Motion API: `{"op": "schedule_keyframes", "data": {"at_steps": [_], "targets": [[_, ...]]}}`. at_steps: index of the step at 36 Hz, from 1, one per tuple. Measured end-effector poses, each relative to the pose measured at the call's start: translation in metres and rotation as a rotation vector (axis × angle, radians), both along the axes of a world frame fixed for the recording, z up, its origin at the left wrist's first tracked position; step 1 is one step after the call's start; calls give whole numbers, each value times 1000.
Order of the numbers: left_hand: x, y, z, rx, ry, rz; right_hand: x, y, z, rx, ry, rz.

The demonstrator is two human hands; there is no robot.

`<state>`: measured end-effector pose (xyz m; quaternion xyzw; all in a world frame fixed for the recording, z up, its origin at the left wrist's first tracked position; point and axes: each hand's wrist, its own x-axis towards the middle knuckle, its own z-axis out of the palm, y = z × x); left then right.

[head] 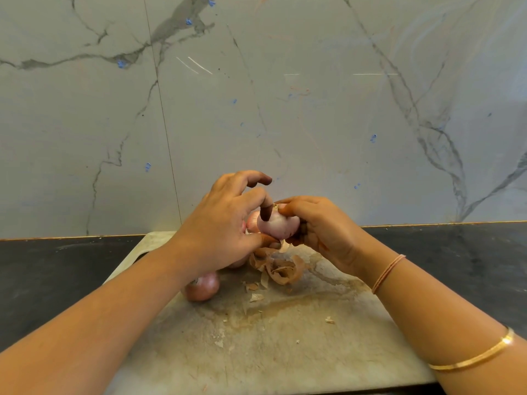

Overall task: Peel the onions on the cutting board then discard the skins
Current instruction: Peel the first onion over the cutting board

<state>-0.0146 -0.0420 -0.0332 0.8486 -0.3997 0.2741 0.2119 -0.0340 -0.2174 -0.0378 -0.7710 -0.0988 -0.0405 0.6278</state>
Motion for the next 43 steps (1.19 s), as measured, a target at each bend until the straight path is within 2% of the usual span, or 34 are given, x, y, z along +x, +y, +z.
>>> {"op": "schedule_keyframes", "data": {"at_steps": [24,26,31,37,43], "targets": [[8,-1,-7,9,-2,2,3,0,-3,-1,30,-1],[5,-1,-4,-17,67,13,2,1,-3,24,30,-4],[-2,-1,5,-242,472,59,3,1,-2,103,2,9],[-1,0,3,-361,571,-26,1,1,-1,120,-47,31],[0,3,4,-375,489,-30,-1,0,0,117,-79,78]]}}
